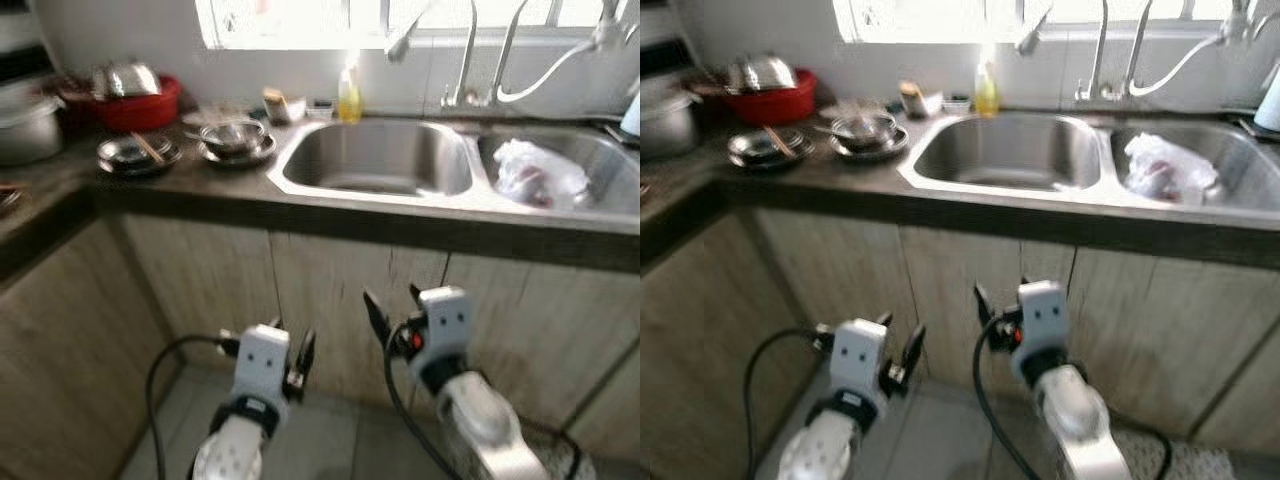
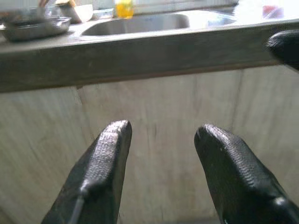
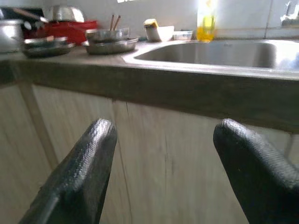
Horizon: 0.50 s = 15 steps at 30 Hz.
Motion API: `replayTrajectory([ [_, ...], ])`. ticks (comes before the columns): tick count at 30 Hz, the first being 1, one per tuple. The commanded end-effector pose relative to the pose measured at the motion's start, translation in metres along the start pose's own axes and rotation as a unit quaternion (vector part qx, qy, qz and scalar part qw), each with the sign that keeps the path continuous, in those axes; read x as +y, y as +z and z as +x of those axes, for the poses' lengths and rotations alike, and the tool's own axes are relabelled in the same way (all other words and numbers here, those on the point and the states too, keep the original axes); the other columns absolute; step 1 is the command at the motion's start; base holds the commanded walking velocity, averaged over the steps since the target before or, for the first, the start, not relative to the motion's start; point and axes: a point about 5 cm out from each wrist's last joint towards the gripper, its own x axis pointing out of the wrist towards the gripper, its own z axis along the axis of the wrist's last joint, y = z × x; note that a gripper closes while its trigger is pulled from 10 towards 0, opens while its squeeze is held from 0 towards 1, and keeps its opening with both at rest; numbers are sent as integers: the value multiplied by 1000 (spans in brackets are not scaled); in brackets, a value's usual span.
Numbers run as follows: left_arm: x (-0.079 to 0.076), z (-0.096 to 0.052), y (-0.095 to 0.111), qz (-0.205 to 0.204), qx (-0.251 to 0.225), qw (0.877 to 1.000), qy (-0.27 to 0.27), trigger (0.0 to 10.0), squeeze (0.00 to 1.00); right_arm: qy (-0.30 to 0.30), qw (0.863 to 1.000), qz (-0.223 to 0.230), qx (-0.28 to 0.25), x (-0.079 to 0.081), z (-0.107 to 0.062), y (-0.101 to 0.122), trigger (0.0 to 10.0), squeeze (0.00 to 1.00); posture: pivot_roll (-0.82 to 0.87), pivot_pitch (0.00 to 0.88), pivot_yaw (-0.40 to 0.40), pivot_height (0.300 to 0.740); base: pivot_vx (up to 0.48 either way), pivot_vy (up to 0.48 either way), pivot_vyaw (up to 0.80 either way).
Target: Kitchen organization
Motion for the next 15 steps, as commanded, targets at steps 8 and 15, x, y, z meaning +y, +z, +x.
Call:
replayTrajectory([
  [8, 3, 3, 4, 4, -6, 1000, 10, 10000, 0, 3, 1000, -2, 0, 2, 0, 2, 10000, 0, 75, 0, -14, 740, 0, 0, 0],
  [15, 4, 3, 5, 0, -5, 1000, 16, 10000, 0, 0, 1000, -6, 9, 0, 0, -1, 10000, 0, 80, 0, -18, 740, 0, 0, 0],
])
